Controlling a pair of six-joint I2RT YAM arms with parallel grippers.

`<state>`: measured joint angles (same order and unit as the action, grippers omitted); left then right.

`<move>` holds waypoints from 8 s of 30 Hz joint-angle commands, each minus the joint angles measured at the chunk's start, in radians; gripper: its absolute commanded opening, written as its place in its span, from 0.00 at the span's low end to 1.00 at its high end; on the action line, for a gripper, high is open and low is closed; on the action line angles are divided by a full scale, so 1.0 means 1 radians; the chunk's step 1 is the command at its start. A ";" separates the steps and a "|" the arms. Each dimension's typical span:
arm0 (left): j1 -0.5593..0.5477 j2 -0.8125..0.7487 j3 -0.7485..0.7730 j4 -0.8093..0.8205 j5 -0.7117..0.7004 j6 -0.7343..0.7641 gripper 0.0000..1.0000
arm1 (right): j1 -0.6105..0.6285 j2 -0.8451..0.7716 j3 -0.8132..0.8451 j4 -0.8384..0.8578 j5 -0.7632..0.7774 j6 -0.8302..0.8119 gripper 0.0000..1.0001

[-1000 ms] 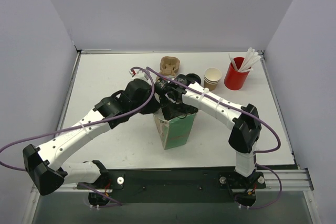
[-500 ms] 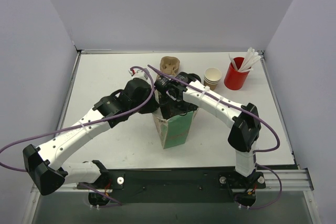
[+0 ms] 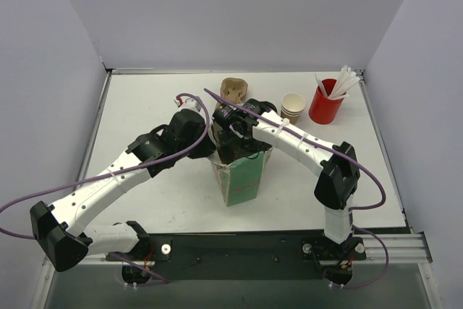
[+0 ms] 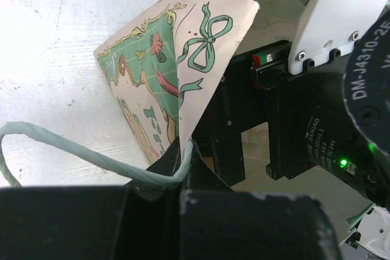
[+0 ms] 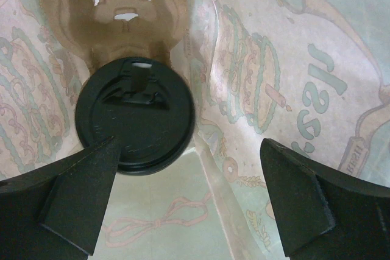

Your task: Pack the takeout coffee

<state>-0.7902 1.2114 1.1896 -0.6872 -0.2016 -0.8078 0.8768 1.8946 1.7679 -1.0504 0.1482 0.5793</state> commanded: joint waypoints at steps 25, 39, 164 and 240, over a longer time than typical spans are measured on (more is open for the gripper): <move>0.008 0.005 0.013 -0.044 0.034 0.036 0.00 | -0.013 -0.028 0.096 -0.092 0.002 0.014 0.93; 0.006 0.027 0.027 -0.052 0.030 0.035 0.00 | -0.013 -0.042 0.125 -0.115 0.001 0.013 0.93; 0.310 -0.070 0.329 -0.097 0.146 0.144 0.40 | -0.562 -0.267 0.271 0.036 0.188 -0.033 0.84; 0.434 0.096 0.378 -0.084 0.294 0.156 0.39 | -0.783 0.228 0.369 0.421 0.175 -0.257 0.38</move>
<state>-0.3634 1.3075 1.5249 -0.8177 0.0811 -0.6472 0.0925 2.0911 2.0853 -0.6312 0.2783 0.3374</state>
